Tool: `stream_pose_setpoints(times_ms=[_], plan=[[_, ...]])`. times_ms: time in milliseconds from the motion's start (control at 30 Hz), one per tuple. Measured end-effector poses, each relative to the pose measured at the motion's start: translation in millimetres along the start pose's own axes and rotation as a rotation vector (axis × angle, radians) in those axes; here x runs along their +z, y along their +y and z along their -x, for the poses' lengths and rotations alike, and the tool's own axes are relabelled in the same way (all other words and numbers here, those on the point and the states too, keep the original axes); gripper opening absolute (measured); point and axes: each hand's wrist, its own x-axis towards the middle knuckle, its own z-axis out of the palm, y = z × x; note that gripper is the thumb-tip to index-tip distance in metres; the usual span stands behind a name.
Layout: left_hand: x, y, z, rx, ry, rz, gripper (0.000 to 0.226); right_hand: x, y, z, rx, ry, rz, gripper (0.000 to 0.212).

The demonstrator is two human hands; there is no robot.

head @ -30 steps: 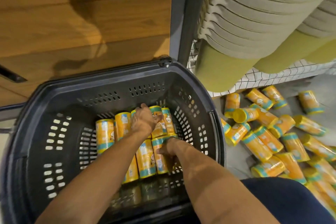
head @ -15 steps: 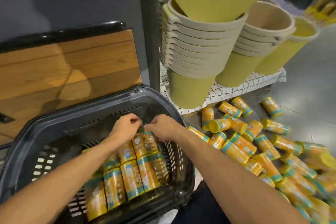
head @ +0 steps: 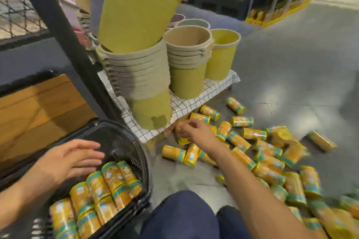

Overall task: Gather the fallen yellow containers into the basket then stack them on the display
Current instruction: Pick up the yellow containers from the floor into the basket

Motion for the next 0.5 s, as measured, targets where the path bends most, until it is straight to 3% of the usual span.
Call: stream_pose_setpoints(times_ms=[200,300,400,500], plan=[[159,-20,-13,0.273,-0.068,-0.109,0.026,-65,70,20,0.016,0.177,-0.036,0.026],[222,-38,-36,0.329,-0.094,-0.142,0.033,-96,114,31,0.046,0.299,-0.075,0.027],[277,-68,-55,0.337,-0.157,-0.151,0.023,-123,160,44,0.087,0.431,-0.094,0.036],[318,-102,-71,0.329,-0.204,-0.202,0.023,-146,207,61,0.144,0.528,-0.120,0.028]])
